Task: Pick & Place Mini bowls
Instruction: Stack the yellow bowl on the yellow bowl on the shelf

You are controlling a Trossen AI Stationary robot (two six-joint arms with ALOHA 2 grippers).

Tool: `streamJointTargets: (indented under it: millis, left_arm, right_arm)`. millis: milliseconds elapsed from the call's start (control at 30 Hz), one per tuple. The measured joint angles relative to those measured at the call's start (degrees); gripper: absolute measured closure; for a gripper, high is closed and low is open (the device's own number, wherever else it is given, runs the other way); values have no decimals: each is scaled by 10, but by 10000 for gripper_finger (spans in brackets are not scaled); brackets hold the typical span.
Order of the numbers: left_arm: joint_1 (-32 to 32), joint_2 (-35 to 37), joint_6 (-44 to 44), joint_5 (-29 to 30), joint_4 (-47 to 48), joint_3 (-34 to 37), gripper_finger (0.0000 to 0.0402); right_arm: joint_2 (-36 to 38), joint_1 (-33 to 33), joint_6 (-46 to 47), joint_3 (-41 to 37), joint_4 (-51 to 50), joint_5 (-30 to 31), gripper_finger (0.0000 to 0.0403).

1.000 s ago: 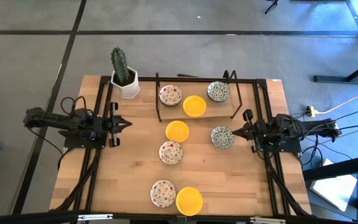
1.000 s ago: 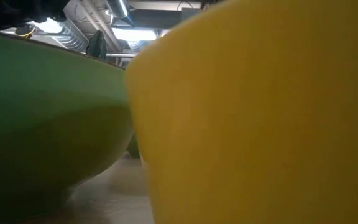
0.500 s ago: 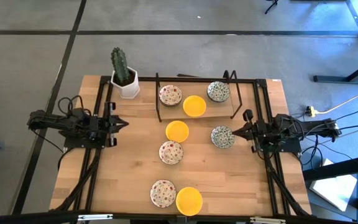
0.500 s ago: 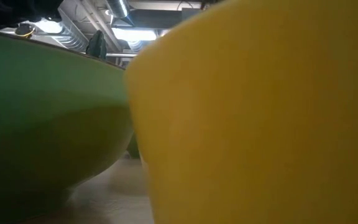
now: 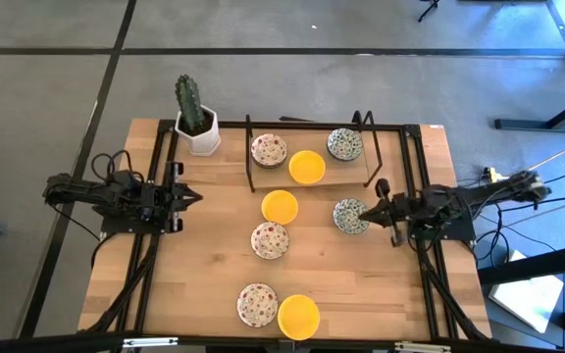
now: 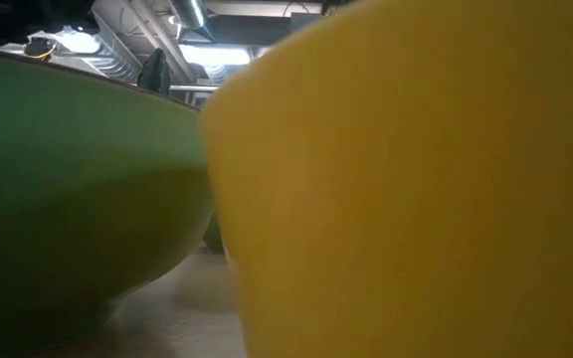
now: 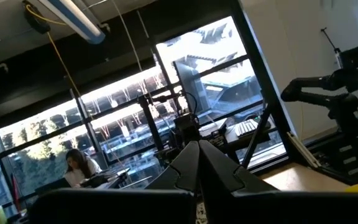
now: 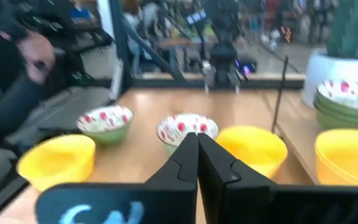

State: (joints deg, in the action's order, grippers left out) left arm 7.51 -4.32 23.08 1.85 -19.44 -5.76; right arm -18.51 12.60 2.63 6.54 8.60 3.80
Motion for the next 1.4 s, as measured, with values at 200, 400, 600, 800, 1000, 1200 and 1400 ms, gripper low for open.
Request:
streamJointTargets:
  millis: [200,400,600,800,1000,1200,1400]
  left_arm:
    - [0,0,0,0,0,0,398]
    - [0,0,-13,0,0,0,397]
    - [0,0,-13,2,1,0,394]
    - [0,0,-13,2,6,0,397]
    - [0,0,-13,2,17,0,397]
    - [0,0,-10,3,17,0,399]
    - [0,0,-9,3,18,0,394]
  right_arm:
    - [-188,28,-5,83,-2,60,401]
    - [-368,24,-19,232,-76,61,385]
    - [-548,7,-53,423,-227,72,379]
    - [-683,-11,-179,569,-330,72,346]
    - [-760,-24,-257,634,-372,33,288]
    - [-789,-36,-306,634,-376,37,218]
    - [-815,-63,-316,633,-365,55,179]
